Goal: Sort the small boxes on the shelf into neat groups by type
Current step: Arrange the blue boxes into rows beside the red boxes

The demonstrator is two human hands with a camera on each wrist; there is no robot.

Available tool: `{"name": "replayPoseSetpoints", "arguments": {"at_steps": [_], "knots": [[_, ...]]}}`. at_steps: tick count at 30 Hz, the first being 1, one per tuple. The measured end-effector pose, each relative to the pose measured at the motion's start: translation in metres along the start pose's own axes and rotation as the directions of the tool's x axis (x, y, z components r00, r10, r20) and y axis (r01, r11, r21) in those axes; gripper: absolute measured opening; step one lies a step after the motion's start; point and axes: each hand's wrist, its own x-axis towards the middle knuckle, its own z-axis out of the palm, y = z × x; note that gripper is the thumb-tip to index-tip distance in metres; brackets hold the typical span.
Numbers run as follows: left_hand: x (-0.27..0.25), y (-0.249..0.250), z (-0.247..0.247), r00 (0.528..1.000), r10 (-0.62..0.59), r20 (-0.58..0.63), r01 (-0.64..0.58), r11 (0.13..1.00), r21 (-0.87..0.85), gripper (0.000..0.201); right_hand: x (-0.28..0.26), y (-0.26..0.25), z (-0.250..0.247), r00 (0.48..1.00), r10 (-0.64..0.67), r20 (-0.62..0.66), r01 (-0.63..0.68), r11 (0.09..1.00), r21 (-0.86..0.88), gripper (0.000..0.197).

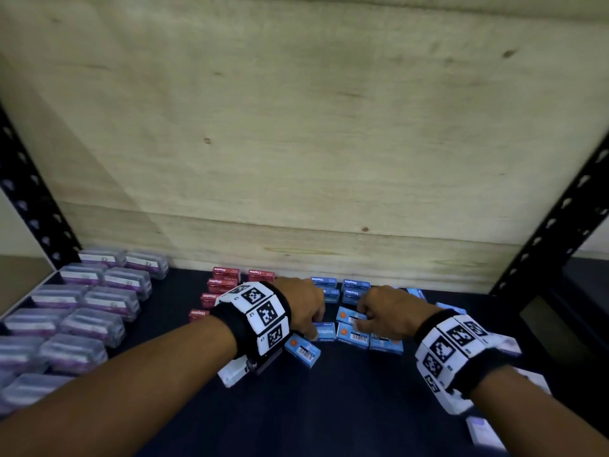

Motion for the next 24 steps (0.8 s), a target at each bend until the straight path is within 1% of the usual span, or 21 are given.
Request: {"name": "replayPoseSetpoints", "arguments": {"at_steps": [4, 7, 9, 12, 14, 16, 18, 20, 22, 24], "knots": [[-0.001, 0.004, 0.0, 1.0, 0.019, -0.008, -0.019, 1.0, 0.0, 0.037, -0.002, -0.001, 0.001, 1.0, -0.005, -0.014, 0.005, 1.0, 0.006, 0.033], [-0.002, 0.005, 0.0, 0.999, 0.038, -0.023, -0.039, 0.998, -0.046, 0.033, -0.005, 0.002, 0.001, 0.998, -0.012, -0.054, 0.017, 0.996, 0.093, 0.028], [-0.001, 0.004, 0.0, 0.999, 0.039, -0.025, -0.041, 0.996, -0.085, 0.031, -0.006, 0.003, 0.001, 0.996, -0.037, -0.075, 0.048, 0.987, 0.154, 0.025], [0.001, 0.003, -0.001, 0.999, 0.024, -0.022, -0.026, 0.993, -0.112, 0.032, -0.006, 0.007, 0.003, 0.996, -0.067, -0.065, 0.08, 0.974, 0.212, 0.021], [0.002, 0.001, -0.003, 0.999, 0.011, -0.043, -0.015, 0.994, -0.112, 0.03, -0.006, 0.011, 0.002, 0.993, -0.087, -0.081, 0.101, 0.976, 0.191, 0.017], [0.003, -0.001, -0.005, 0.997, -0.006, -0.082, -0.003, 0.995, -0.105, 0.025, -0.006, 0.017, 0.001, 0.986, -0.099, -0.137, 0.117, 0.985, 0.125, 0.014], [0.005, -0.004, -0.006, 0.993, -0.025, -0.116, 0.015, 0.996, -0.092, 0.023, -0.007, 0.024, -0.001, 0.981, -0.085, -0.173, 0.099, 0.992, 0.073, 0.014], [0.007, -0.004, -0.007, 0.989, -0.046, -0.143, 0.036, 0.997, -0.072, 0.023, -0.007, 0.032, -0.002, 0.985, -0.049, -0.166, 0.062, 0.996, 0.069, 0.014], [0.009, -0.004, -0.007, 0.987, -0.058, -0.15, 0.05, 0.997, -0.057, 0.023, -0.008, 0.037, -0.001, 0.99, -0.022, -0.141, 0.035, 0.995, 0.095, 0.016], [0.011, -0.003, -0.006, 0.988, -0.065, -0.144, 0.059, 0.997, -0.049, 0.023, -0.01, 0.041, 0.0, 0.993, 0.004, -0.121, 0.015, 0.988, 0.156, 0.019]]}}
